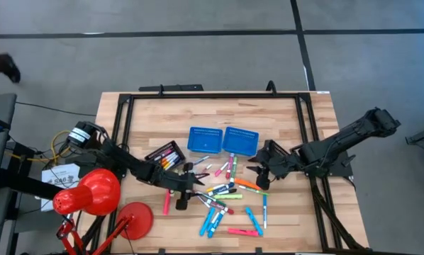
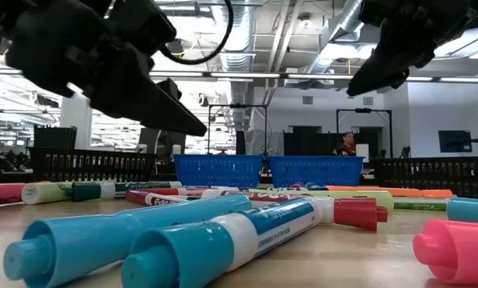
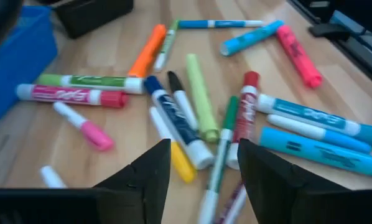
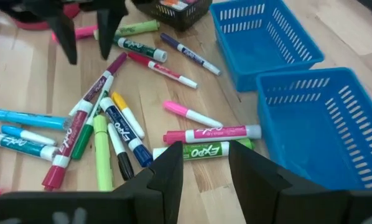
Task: Pick & Place Markers
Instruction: Put the dark green solvent marker into the left blue bin
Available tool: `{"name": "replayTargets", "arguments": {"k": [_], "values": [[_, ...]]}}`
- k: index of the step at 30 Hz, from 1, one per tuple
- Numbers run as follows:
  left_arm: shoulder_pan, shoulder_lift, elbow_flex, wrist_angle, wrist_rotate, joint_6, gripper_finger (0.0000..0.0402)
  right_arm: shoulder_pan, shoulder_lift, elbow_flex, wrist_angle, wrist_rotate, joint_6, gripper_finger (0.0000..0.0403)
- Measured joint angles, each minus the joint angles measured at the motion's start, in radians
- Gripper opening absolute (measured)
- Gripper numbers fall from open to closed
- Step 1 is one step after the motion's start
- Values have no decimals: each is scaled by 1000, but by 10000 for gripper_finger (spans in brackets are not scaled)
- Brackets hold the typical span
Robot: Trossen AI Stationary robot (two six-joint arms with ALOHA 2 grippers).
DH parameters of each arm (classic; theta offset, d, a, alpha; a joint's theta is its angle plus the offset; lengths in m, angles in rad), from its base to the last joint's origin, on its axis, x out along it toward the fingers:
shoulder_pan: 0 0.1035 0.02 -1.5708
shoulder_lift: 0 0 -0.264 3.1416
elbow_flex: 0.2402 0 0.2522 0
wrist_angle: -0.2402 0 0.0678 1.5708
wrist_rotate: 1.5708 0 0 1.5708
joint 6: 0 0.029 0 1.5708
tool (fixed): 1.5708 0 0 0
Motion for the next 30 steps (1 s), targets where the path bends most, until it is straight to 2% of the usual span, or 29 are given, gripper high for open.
{"name": "replayTargets", "arguments": {"k": [5, 13, 19, 24, 30], "values": [[32, 0, 0, -1, -2, -7, 182, -2, 79, 0, 46, -55, -114, 118], [49, 0, 0, -3, -1, -8, 182, -45, 110, 0, 56, -171, -116, 118], [29, 0, -11, -34, 140, -7, 170, -66, 110, 0, 75, -183, -115, 118], [4, 0, -61, -37, 140, -9, 150, -65, 109, 0, 75, -186, -115, 118], [-4, 0, -96, -35, 50, -37, 144, -65, 109, 0, 75, -186, -115, 118]]}}
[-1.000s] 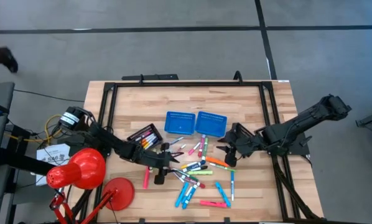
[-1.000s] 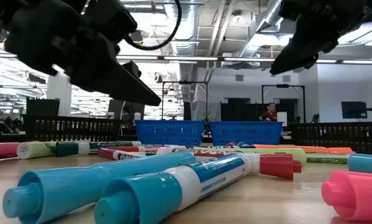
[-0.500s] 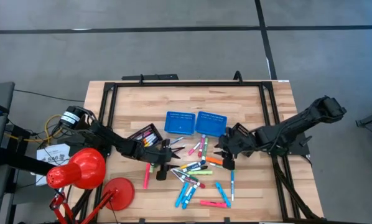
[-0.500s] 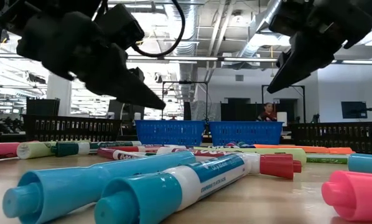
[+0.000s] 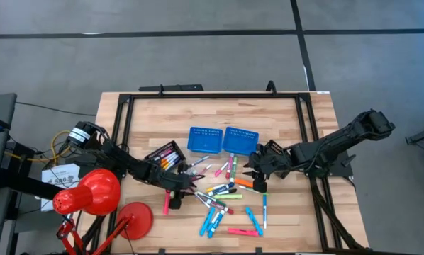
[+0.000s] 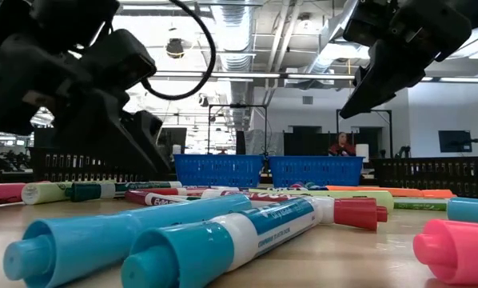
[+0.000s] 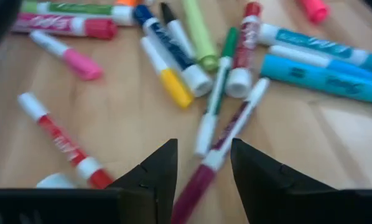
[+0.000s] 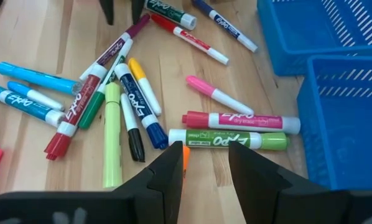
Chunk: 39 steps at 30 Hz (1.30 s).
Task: Pick & Place Markers
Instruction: Put the dark green solvent marker into the left blue bin
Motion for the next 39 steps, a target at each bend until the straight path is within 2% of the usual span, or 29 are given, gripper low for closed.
{"name": "replayTargets", "arguments": {"k": [2, 7, 9, 15, 25, 28, 33, 36, 39], "values": [[0, 0, -5, -3, -48, 0, 144, 0, 0, 0, 0, 0, 0, 118], [7, 0, -19, -10, -263, -57, 144, 0, 0, 0, 0, 0, 0, 118], [15, 0, -31, -12, -295, -99, 144, 0, 0, 0, 0, 0, 0, 118], [12, -2, -58, -14, -274, -202, 143, 0, 0, 0, 0, 0, 0, 118], [27, 0, -90, -38, -263, -233, 141, 0, 0, 1, 4, 1, 0, 118], [26, 0, -90, -37, -263, -226, 126, 0, 0, 1, 5, 1, 0, 118], [27, 0, -88, -34, -266, -230, 67, 0, 0, 1, 5, 1, 0, 118], [27, 0, -59, -33, -285, -226, 66, 0, 0, 1, 5, 1, 0, 118], [30, -12, -4, -20, -312, -144, 66, 0, 0, 1, 6, 2, 0, 118]]}}
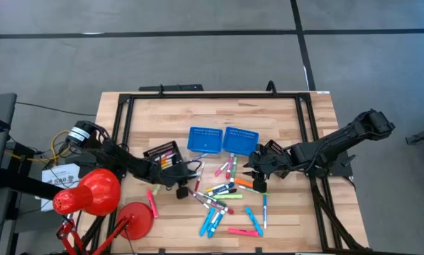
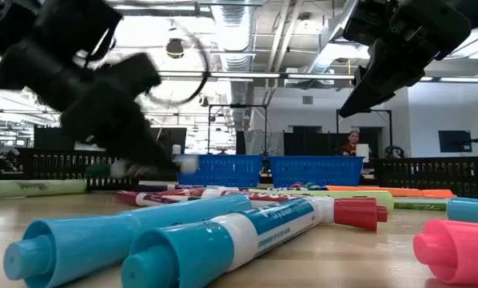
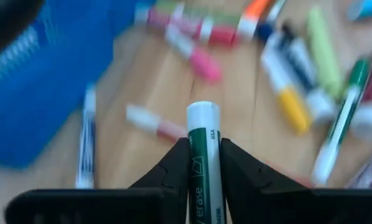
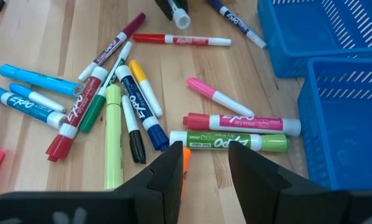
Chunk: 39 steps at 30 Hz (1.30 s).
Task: Pick & Place Markers
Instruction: Put the dark green solvent marker into the left blue bin, then put the purple alcohol marker into the right blue bin
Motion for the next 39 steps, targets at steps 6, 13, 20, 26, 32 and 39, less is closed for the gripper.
{"name": "replayTargets", "arguments": {"k": [6, 13, 20, 26, 32, 39], "values": [[80, -60, 110, 2, -13, 283, 79, 0, 0, 0, 16, 0, 0, 118], [344, -78, 140, 2, 188, 388, 78, 0, 0, 0, 20, 0, -2, 118], [516, -49, 140, 2, 369, 389, 93, 0, 0, 0, 21, 0, -3, 118], [506, -47, 140, 2, 374, 390, 111, 0, 0, 0, 21, 0, -3, 118], [470, -47, 140, 6, 373, 373, 141, 0, 0, 0, 21, 0, -3, 118], [300, -52, 140, 10, 436, 239, 143, 0, 0, 0, 21, 0, -3, 118]]}}
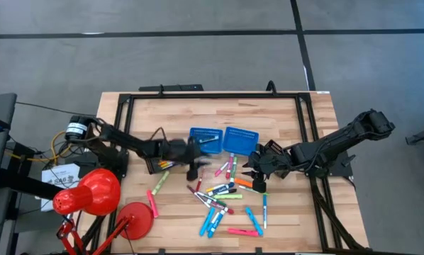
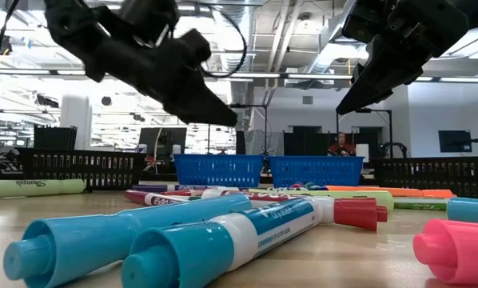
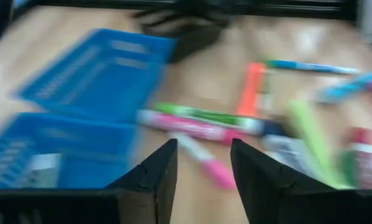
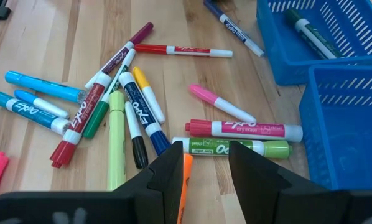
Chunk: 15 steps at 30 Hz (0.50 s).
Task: Pick & Place Markers
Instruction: Put the purple alcohol marker into the right blue bin
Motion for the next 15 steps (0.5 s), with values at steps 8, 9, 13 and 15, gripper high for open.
{"name": "replayTargets", "arguments": {"k": [8, 9, 13, 15], "values": [[-227, 0, 0, -1, 1, -38, 128, 0, 0, 0, 0, 0, 2, 118], [-248, 0, 0, -1, 1, -37, 127, 0, 0, 0, 0, 0, 2, 118], [-304, 0, 0, -16, -38, -37, 126, 0, 0, 0, 0, 2, 2, 118], [-314, 0, 0, -51, -51, -37, 126, 0, 0, 0, 0, 2, 2, 118]]}}
